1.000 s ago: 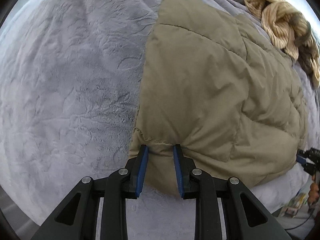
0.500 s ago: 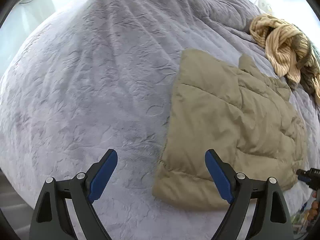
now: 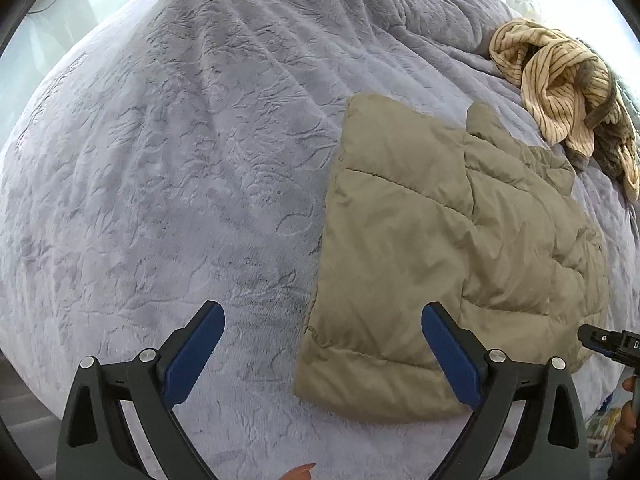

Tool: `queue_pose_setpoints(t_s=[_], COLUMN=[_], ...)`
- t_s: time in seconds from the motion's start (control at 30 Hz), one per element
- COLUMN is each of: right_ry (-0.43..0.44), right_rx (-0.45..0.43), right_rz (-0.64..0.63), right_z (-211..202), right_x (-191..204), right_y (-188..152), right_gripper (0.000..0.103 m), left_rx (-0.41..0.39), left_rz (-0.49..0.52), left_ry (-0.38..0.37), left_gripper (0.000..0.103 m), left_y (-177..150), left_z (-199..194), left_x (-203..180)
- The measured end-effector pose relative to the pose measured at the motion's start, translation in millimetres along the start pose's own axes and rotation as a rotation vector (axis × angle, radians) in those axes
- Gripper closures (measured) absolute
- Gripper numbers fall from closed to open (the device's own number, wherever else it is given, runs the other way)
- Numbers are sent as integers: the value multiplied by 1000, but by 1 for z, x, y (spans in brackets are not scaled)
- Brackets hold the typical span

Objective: Fold large clothes

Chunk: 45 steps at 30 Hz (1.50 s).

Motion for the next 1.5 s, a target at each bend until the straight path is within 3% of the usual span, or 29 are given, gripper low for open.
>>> queue_pose_setpoints(t_s=[0.3,0.47,0.5,0.63,0.83,0.97,1.17,1.2,1.23,1.33,1.37,1.43,1.5], right_ry=[0,-3,-4,-8,-28,-39,-36,-31,-25,-14,-11,7,33], right_rx=[49,60,60,61,67,65,65,59,52,-3,-39,-83,-121], right_rz=[20,26,25,17,20,15,17,17,17,7,-4,-28,-60], right_z=[19,20,19,16,12,9,8,6,5,-4,-8,-13,-12], right_x=[-6,-10,-10,-13,-21,-23,-21,-21,-20,-20,-19,-18,-16], right_y=[-5,-10,-10,-11,-14,-16,-18,-16,-15,-8,-4,3,14], right_gripper=[48,47,43,42,42,42,42,42,42,43,44,77,78], left_rx=[30,44,52,112,218,238,266,259,247,258,249,222,199], left_rz=[29,34,24,-30,-1,53,67,69,77,39,14,-7,-24], left_ry=[-53,-36,-66,-306,-543,-593,-569,-566,-572,-659,-675,-680,-686], left_gripper=[4,4,4,4,4,4,4,11,30,68,71,76,76], left_y=[10,22,24,35,40,45,49,50,50,51,51,51,50], left_z=[16,36,40,61,101,113,134,133,130,121,115,102,87], left_x=[0,12,15,25,3,-20,-30,-31,-34,-36,-35,-36,-39])
Point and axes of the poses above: each gripper's, at about its wrist camera, not at the fingertips, and z roughly the way its jaws point, x to its left, y to its top, the point moved 2 cm from there along z, roughly the way its jaws point, and after that the axes turned 4 degrees about z, right-handed, at the moved point
